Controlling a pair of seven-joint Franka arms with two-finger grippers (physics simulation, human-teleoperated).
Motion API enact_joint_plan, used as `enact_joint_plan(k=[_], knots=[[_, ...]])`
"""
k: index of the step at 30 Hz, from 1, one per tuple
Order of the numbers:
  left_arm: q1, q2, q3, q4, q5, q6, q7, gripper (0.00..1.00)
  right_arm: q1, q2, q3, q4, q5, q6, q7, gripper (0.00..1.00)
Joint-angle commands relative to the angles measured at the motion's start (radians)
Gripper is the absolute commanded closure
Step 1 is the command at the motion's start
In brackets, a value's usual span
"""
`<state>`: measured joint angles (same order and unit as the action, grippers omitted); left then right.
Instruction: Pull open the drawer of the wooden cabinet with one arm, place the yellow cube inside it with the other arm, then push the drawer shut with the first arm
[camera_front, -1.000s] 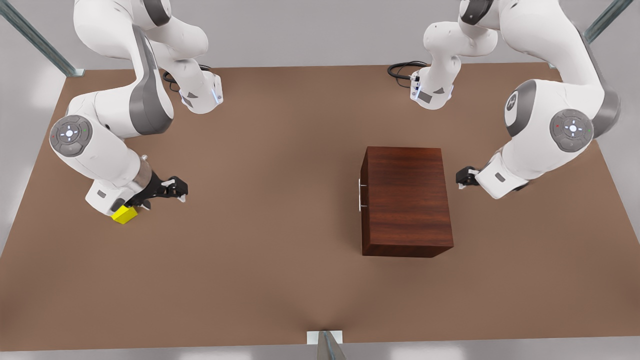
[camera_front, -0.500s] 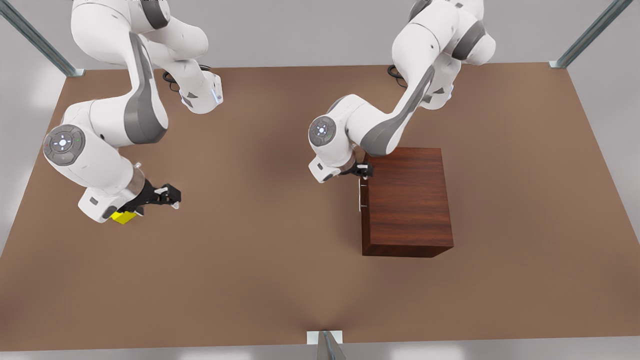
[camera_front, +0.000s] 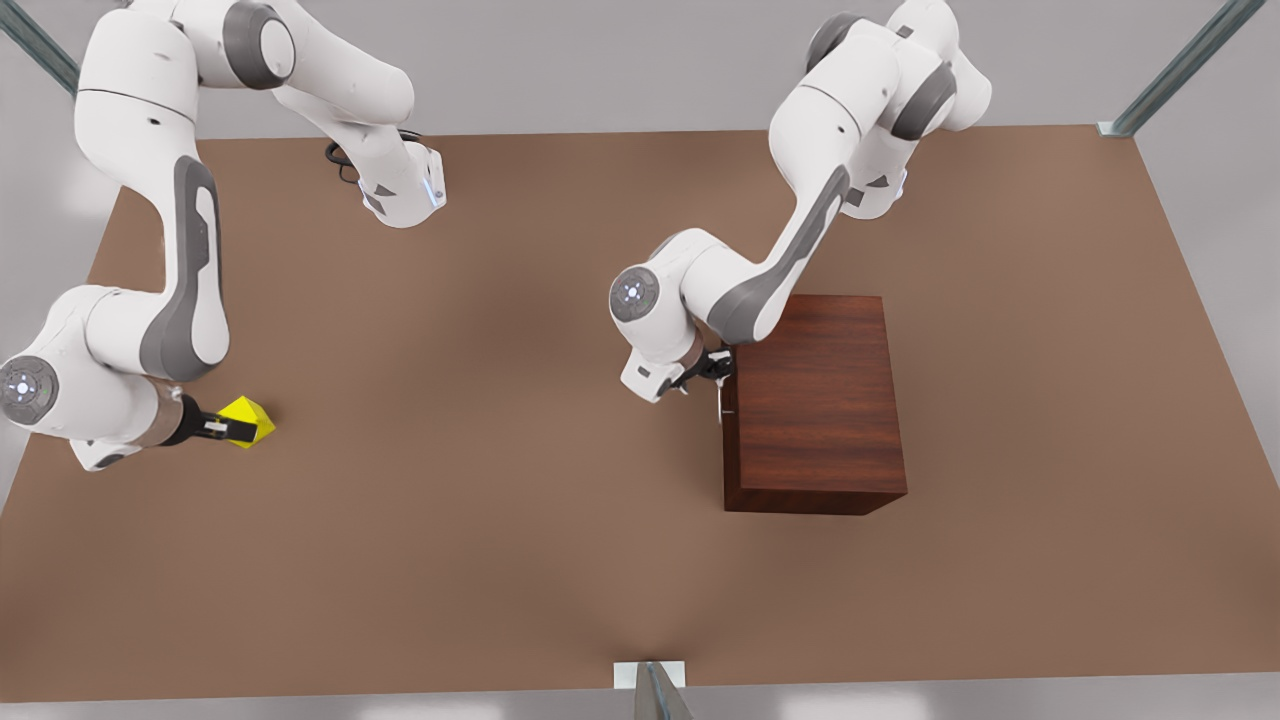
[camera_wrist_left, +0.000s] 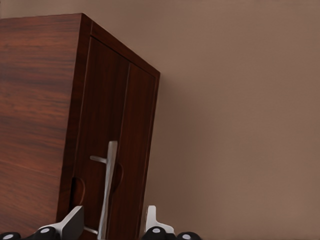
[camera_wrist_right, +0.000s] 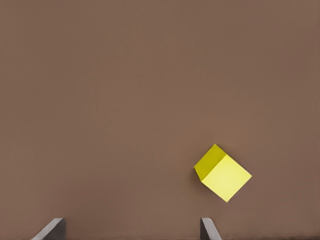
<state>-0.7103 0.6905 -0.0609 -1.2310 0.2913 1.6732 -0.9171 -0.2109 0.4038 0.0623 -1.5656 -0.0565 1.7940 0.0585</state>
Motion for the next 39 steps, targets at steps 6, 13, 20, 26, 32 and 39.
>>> enact_joint_plan(k=[6,13,20,26,32,39], knots=[[0.008,0.020,0.001,-0.004,0.020,0.010,-0.220,0.31,-0.077,0.119,0.004,-0.002,-0.003,0.084,0.797,0.00],[0.008,0.026,0.001,-0.005,0.029,-0.001,-0.117,0.33,-0.216,0.018,0.005,-0.166,0.207,0.153,0.830,0.05],[0.008,0.040,0.001,-0.007,0.035,0.000,-0.040,0.33,-0.219,0.044,0.024,-0.271,0.198,0.364,0.733,0.00],[0.006,0.064,0.001,-0.007,0.040,0.010,-0.043,0.33,-0.232,0.086,0.014,-0.220,0.109,0.331,0.509,0.00],[0.000,0.070,-0.004,0.002,0.038,0.039,-0.051,0.35,-0.232,0.082,0.022,-0.231,0.047,0.269,0.454,0.00],[-0.037,0.070,-0.007,0.019,0.037,0.060,-0.054,0.35,-0.275,0.121,0.014,-0.218,0.026,0.308,0.311,0.00]])
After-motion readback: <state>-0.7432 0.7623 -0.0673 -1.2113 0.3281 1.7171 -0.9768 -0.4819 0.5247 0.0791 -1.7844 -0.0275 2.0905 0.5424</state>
